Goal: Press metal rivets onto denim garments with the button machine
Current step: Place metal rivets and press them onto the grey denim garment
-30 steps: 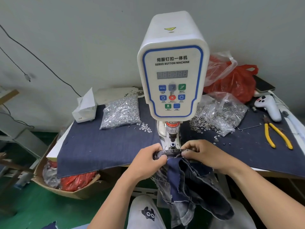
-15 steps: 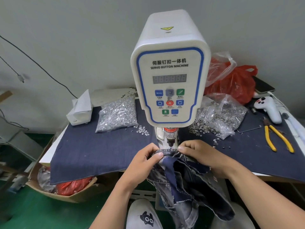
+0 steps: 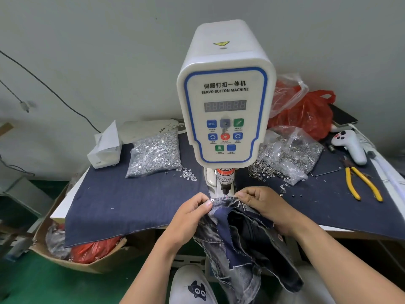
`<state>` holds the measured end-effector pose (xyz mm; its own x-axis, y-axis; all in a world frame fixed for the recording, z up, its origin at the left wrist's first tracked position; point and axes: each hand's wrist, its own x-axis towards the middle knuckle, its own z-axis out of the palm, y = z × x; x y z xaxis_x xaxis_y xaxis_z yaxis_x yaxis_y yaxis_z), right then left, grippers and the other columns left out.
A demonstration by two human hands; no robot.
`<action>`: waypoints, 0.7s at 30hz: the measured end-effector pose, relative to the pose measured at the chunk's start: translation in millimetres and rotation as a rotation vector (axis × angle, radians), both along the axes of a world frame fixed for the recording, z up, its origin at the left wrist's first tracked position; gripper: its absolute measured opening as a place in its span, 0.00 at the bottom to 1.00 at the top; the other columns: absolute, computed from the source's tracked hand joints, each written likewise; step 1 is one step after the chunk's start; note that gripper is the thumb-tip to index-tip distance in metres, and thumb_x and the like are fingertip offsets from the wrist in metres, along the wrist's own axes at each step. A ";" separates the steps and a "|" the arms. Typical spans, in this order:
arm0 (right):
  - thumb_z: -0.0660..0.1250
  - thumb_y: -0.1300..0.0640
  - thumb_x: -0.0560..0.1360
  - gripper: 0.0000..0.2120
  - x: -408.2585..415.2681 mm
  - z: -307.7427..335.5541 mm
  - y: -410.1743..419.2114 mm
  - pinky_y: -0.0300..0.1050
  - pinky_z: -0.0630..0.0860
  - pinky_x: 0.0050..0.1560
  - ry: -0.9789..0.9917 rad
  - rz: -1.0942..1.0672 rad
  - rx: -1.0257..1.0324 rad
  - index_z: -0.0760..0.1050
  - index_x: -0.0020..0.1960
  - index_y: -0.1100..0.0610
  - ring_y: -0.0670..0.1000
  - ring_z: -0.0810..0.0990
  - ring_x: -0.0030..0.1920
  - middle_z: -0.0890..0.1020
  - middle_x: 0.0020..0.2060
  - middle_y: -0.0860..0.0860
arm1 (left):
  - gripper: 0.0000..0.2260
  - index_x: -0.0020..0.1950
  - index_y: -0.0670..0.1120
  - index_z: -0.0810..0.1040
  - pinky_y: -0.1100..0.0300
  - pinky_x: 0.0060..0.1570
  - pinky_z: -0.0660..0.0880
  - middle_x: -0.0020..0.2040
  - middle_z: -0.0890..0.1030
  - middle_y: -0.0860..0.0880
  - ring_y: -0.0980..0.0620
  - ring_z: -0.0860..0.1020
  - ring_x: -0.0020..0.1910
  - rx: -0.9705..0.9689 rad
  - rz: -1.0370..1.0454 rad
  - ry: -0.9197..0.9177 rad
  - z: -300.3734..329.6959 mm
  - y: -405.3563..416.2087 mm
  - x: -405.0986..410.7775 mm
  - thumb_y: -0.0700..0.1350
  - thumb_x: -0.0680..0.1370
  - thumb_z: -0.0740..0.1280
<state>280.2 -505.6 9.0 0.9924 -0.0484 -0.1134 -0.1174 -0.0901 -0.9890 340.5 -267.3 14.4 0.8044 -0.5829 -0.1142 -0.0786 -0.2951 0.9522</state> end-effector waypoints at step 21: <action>0.69 0.53 0.81 0.09 2.9 -1.5 3.6 0.35 0.76 0.42 0.052 -0.090 0.049 0.87 0.49 0.56 0.43 0.81 0.40 0.87 0.40 0.49 | 0.11 0.40 0.56 0.72 0.57 0.47 0.68 0.39 0.75 0.59 0.58 0.71 0.41 0.025 0.008 -0.039 -9.9 -1.0 5.6 0.56 0.82 0.61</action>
<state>283.1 -502.0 7.4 0.9770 -0.1301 -0.1691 -0.1742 -0.0287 -0.9843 346.1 -268.3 4.5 0.8129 -0.5742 -0.0973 -0.1134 -0.3199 0.9406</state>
